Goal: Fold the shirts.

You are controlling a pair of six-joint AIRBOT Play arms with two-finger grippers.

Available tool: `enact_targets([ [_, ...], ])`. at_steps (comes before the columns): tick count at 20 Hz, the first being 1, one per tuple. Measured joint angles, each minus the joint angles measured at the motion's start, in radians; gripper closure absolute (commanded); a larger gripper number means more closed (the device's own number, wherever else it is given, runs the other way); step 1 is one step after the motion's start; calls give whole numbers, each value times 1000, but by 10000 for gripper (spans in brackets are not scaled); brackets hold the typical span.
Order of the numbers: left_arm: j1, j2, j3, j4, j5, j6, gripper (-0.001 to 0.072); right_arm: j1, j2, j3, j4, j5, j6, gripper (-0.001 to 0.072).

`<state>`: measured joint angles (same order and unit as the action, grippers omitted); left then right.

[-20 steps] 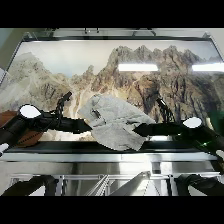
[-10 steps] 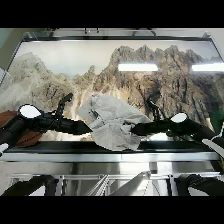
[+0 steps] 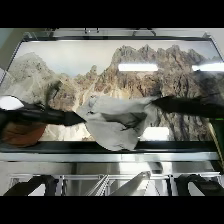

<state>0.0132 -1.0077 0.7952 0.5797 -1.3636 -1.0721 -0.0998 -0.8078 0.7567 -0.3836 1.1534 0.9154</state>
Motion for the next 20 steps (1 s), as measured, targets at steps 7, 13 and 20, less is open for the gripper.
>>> enact_targets([
  [7, 475, 319, 470, -240, -187, 18, 686, -450, 343, 339, 206, 69, -31, 694],
  [13, 541, 299, 743, -43, -179, -55, 686, -523, 406, 444, 124, -96, 36, 693],
  [20, 277, -13, 637, 42, 12, -13, 686, -465, 190, 124, 161, -147, -23, 693],
])
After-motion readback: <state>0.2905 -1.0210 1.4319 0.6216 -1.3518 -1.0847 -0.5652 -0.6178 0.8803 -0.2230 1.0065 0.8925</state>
